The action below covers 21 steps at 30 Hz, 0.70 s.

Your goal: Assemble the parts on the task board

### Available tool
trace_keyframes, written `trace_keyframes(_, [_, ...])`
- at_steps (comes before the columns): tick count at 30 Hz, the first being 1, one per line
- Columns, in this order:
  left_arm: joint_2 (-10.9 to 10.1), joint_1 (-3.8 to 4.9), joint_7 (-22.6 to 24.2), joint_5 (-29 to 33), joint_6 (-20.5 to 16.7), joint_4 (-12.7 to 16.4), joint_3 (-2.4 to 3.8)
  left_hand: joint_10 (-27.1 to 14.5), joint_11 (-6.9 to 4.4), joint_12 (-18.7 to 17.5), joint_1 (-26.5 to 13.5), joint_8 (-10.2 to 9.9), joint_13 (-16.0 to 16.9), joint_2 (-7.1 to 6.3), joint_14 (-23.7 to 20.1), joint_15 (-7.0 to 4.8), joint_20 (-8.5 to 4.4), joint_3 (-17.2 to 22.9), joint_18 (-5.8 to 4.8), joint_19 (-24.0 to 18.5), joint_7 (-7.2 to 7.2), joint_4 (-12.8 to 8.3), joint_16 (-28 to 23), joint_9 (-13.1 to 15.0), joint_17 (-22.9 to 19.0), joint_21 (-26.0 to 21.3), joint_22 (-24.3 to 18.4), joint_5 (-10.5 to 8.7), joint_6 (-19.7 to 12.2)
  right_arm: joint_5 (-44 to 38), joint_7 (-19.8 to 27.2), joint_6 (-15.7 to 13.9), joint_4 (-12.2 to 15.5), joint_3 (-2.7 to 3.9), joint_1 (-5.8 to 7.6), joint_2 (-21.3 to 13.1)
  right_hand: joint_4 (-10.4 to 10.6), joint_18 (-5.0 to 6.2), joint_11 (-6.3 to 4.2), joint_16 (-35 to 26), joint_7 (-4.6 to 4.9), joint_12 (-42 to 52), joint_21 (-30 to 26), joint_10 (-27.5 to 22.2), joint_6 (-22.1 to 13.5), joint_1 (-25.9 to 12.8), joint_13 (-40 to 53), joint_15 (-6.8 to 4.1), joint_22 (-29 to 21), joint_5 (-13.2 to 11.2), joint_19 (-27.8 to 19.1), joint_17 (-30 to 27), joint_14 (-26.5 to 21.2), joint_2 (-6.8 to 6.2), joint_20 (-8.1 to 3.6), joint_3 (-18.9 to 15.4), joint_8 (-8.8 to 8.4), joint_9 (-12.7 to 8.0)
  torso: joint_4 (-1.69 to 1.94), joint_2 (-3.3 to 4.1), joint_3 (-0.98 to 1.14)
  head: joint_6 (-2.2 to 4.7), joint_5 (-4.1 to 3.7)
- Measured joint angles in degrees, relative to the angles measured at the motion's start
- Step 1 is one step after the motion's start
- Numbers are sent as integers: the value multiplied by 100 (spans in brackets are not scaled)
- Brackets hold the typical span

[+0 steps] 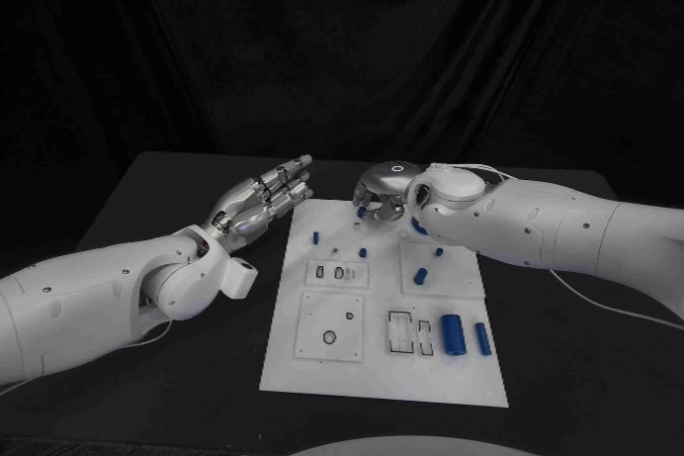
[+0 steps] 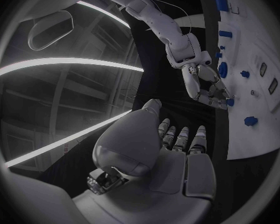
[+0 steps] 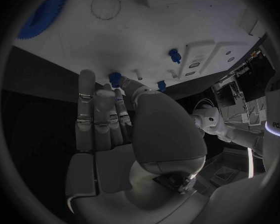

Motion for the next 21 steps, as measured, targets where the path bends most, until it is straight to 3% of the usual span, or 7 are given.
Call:
trace_keyframes(1, [3, 0, -3, 0, 2, -4, 0, 0, 0, 0, 0, 0, 0, 0, 0, 0, 0, 0, 0, 0, 0, 0, 0, 0, 0, 0, 0, 0, 0, 1, -17, 11, 3, 0, -3, -4, -8, 0, 11, -88, -48, 0, -71, -281, -382, 1, 0, 9, -29, -45, -39, -75, -59, 1, 10, -71, -23, -109, 0, -1, 0, -3, 0])
trace_keyframes(3, [8, 0, -9, 0, 6, -13, 0, 0, 0, 0, 0, 0, 0, 0, 0, 0, 0, 0, 0, 0, 0, 0, 0, 0, 0, 0, 0, 0, 0, 1, -58, 24, 5, -1, -5, -14, -26, 1, 41, -342, -330, 0, -204, -924, -1465, 1, 6, 44, -54, -125, -129, -313, -251, 1, 51, -285, -93, -375, 0, -1, 0, -4, 0])
trace_keyframes(8, [13, 0, -24, 0, 14, -26, 0, 0, 0, 0, 0, 0, 1, 0, 0, 0, 0, 0, 0, 0, 0, 0, 0, 0, 1, 0, 0, 0, 0, 3, -117, -76, 24, 0, -6, -85, -17, 0, 38, -644, -403, 0, -398, -1522, -2163, -52, 14, 74, -72, -153, -181, -608, -486, 54, 100, -591, -122, -577, -3, -1, 0, -5, 9])
trace_keyframes(10, [9, 0, -28, 0, 17, -26, 0, 0, 0, 0, 0, 0, 1, 0, 0, 0, 0, 0, 0, 0, 0, 0, 0, 0, 1, 0, 0, 0, 0, 4, -124, -164, 43, 0, -6, -129, -34, 1, 38, -644, -406, 0, -398, -1521, -2076, -41, 28, 74, -72, -153, -181, -598, -487, 65, 100, -609, -122, -576, -3, -2, -1, -1, 15])
trace_keyframes(14, [-22, -1, -35, 0, 21, -19, 0, 0, 0, 0, 0, 0, 1, 0, 0, 0, 0, 0, 0, 0, 0, 0, 0, 0, 2, 0, 0, 0, 0, 10, -126, -421, 162, 3, 6, -289, -55, 0, -4, -439, -228, 70, -436, -1154, -1304, 57, 117, 29, -28, -54, -125, -426, -376, 163, 43, -723, 20, -493, -3, -2, -1, 20, 16])
trace_keyframes(17, [-56, -2, -40, 0, 22, -8, 0, 1, 32, 0, 0, 0, 0, 0, 0, 0, 0, 0, 0, 0, 18, 0, 0, -1, 2, 0, 0, 0, 18, 18, -118, -586, 486, 3, 114, -580, -48, 1, -49, -376, -10, 127, -464, -792, -426, 77, 195, -4, 16, 21, -81, -367, -336, 216, 9, -766, 176, -384, -3, -2, -1, 26, -1])
trace_keyframes(21, [-104, -3, -46, -1, 22, 16, 0, 0, 41, 0, 0, 0, -2, 0, 0, 0, 0, 0, 0, 0, 21, 0, 0, -1, 3, 0, 0, 0, 21, 26, -123, -665, 1025, 12, 356, -1131, -64, -1, -56, -355, 77, 135, -490, -539, -167, 59, 247, -24, 44, 33, -45, -339, -316, 234, 6, -781, 190, -368, -1, -5, -1, 27, -20])
